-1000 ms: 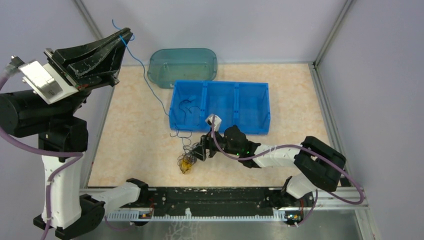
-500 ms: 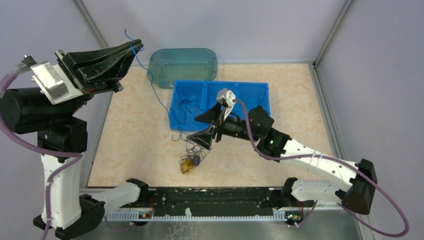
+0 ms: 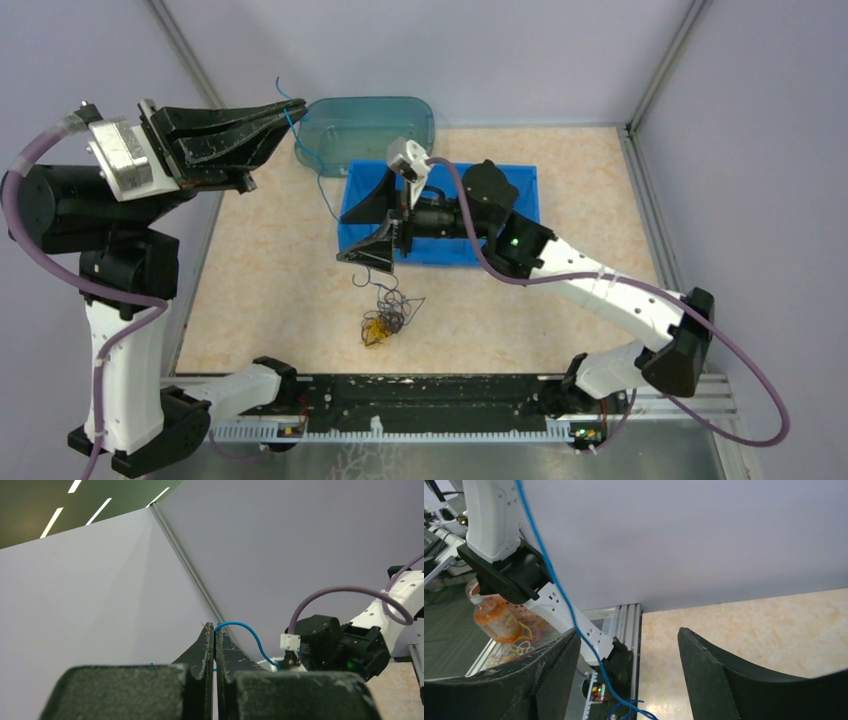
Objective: Untangle the cables
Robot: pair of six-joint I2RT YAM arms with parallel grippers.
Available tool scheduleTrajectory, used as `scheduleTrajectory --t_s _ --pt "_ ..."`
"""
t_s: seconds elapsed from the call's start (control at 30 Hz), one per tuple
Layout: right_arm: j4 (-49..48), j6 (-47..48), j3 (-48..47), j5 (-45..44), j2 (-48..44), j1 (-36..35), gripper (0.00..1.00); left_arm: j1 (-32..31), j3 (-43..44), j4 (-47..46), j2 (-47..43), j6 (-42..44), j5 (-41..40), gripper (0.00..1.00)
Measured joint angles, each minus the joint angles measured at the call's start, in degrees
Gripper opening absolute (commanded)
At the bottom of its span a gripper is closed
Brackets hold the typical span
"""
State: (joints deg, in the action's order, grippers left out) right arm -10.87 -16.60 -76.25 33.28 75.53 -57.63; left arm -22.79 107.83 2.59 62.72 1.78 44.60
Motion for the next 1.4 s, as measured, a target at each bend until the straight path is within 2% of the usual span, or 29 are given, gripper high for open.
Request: scheduleTrajectory --t_s 0.17,0.33,0.43,0.7,0.97,1.4 --pt "0.76 -0.61 -1.16 3.3 5.53 0.0 0.57 0.0 0.13 0.07 0.31 -0.52 0.59 0.0" --pt "0.79 -1.7 -0.92 3.89 7.98 -0.02 0.52 0.0 1.25 0.04 0.74 -0.74 0.87 0.0" --pt "-1.29 -2.67 0.57 3.87 8.11 0.0 0.49 0.0 2.29 0.02 1.18 -0.9 0.94 0.0" --pt "-8.87 -7.17 7.41 1.68 10.8 0.31 0.31 0.0 6.23 -0.15 2.27 -2.08 0.98 0.0" --pt "-14.4 -11.8 11.87 -0.61 13.07 0.92 0.27 0.0 10.4 -1.33 3.23 -2.91 0.79 0.0" --pt "-19.54 -15.41 15.04 -4.98 17.44 0.26 0.27 0.0 11.76 -4.2 4.96 -5.22 -1.73 0.0"
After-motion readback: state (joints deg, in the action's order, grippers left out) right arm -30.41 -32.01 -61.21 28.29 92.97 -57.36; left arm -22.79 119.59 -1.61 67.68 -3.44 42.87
